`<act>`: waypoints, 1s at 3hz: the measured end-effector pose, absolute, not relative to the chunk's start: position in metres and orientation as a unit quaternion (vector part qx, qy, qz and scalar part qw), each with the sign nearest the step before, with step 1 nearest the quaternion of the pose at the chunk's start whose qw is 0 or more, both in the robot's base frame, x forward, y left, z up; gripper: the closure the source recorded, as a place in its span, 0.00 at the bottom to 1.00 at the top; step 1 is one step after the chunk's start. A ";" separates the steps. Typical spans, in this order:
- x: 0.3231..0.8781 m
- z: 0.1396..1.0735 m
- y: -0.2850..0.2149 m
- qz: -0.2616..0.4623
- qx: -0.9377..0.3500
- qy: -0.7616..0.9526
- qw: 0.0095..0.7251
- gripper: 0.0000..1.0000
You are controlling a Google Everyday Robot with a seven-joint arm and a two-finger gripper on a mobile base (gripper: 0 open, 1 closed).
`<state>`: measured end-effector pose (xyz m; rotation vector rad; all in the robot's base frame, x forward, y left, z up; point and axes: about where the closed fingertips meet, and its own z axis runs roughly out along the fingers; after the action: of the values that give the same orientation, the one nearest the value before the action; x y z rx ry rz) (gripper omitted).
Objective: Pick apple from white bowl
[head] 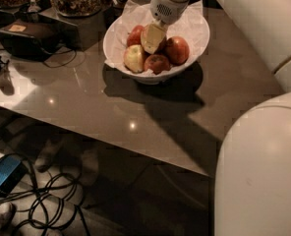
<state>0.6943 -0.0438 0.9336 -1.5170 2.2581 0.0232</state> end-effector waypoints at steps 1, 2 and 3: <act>0.694 0.934 -0.044 0.008 -0.545 0.812 0.209 0.71; 0.694 0.934 -0.044 0.008 -0.545 0.812 0.209 0.94; 0.694 0.935 -0.044 0.010 -0.545 0.812 0.211 1.00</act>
Offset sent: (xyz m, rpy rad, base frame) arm 0.0000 0.0000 0.0000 0.0000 0.0000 0.0000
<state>0.6937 -0.0436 0.9355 -1.5142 2.2559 0.0275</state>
